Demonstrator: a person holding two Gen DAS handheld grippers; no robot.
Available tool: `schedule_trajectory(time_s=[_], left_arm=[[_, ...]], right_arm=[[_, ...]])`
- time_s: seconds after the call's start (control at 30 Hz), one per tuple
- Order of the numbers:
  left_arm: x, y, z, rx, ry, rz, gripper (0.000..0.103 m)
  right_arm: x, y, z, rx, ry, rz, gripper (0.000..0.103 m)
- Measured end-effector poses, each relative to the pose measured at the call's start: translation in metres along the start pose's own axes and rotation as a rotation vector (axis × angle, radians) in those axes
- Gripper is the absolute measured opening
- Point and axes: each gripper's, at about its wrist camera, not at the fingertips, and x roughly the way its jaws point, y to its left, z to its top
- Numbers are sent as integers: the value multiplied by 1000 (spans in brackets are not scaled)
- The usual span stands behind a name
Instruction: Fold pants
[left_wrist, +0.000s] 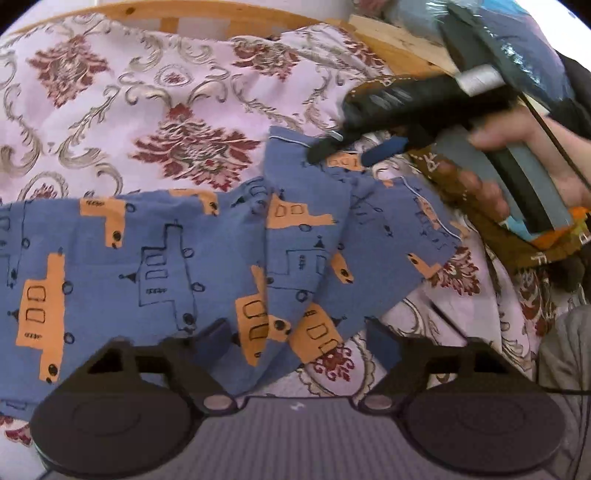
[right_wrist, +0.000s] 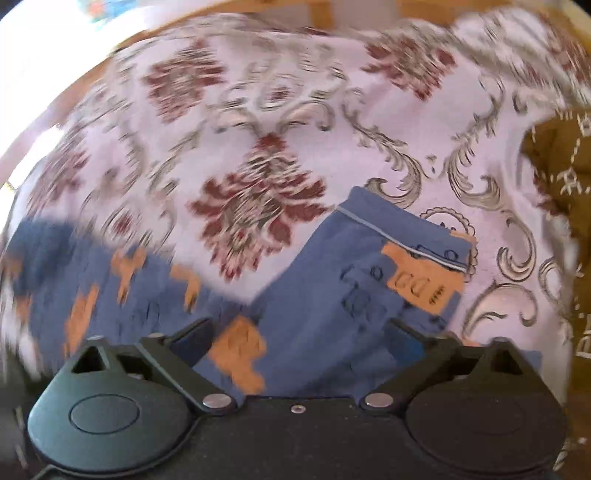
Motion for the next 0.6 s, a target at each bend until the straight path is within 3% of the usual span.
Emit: schedule_trajectory(time_s=[0.03, 0.1, 0.23, 0.33, 0.5, 0.6], left_arm=[[1, 2, 0, -11, 4, -4, 70], [2, 5, 0, -26, 12, 2, 62], [4, 9, 1, -52, 34, -8, 46], [7, 11, 1, -63, 51, -15, 41], [9, 10, 0, -58, 59, -17, 30], [9, 8, 0, -45, 60, -16, 22]], right_arm=[[7, 0, 7, 45, 21, 0, 78], [21, 3, 17, 110, 62, 0, 76], [44, 15, 28, 125, 126, -49, 59], [55, 20, 31, 149, 147, -82, 54], [64, 27, 36, 137, 158, -125, 54], [71, 31, 37, 122, 173, -163, 43]])
